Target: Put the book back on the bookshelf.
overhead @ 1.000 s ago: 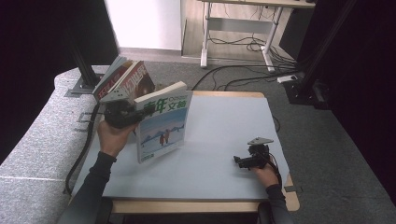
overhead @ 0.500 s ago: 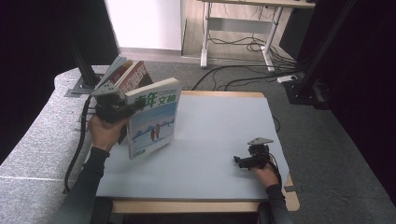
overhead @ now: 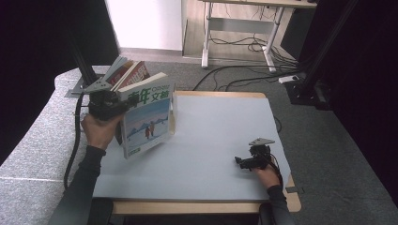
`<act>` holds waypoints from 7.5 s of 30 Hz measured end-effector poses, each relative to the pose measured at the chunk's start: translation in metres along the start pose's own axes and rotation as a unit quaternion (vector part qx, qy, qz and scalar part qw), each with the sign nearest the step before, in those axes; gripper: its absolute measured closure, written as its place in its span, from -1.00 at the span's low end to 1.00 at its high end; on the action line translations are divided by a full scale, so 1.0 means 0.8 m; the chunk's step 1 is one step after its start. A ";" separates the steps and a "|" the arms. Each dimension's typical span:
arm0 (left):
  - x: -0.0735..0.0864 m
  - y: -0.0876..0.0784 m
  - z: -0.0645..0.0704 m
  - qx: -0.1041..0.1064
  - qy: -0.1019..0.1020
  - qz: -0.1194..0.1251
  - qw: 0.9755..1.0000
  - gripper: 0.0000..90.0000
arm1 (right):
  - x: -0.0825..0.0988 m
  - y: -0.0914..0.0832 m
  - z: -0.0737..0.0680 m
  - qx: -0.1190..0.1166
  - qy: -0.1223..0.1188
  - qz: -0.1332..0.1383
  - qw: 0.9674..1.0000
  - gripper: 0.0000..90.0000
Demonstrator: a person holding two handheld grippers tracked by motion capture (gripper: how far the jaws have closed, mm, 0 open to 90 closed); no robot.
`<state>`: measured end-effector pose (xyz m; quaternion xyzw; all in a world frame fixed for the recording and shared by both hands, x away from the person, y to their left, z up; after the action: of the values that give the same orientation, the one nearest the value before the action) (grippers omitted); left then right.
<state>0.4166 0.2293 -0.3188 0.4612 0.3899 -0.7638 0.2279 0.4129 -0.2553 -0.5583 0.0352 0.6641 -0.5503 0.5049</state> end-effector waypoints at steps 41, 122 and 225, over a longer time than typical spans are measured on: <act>0.009 0.087 -0.008 -0.008 0.019 0.029 0.999 0.64 | 0.000 0.000 0.000 -0.001 -0.001 0.000 1.000 -1.00; 0.001 0.117 0.005 -0.068 0.006 -0.003 0.998 0.63 | 0.000 0.000 0.000 -0.001 0.000 0.001 1.000 -1.00; 0.124 0.122 0.051 0.033 0.071 -0.108 0.991 -0.69 | 0.000 0.000 0.000 -0.001 0.000 -0.001 1.000 -1.00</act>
<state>0.4176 0.1396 -0.4333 0.4768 0.4270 -0.7618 0.1000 0.4126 -0.2551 -0.5582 0.0344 0.6644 -0.5501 0.5048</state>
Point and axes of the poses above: each handheld gripper's, and its own axes: y roughly forward along the jaws, x roughly out of its underside, z roughly to its right, the point moved 3 cm from there along y, roughly forward along the jaws, and after that the axes turned 10 degrees about -y, right-handed, at the moved point
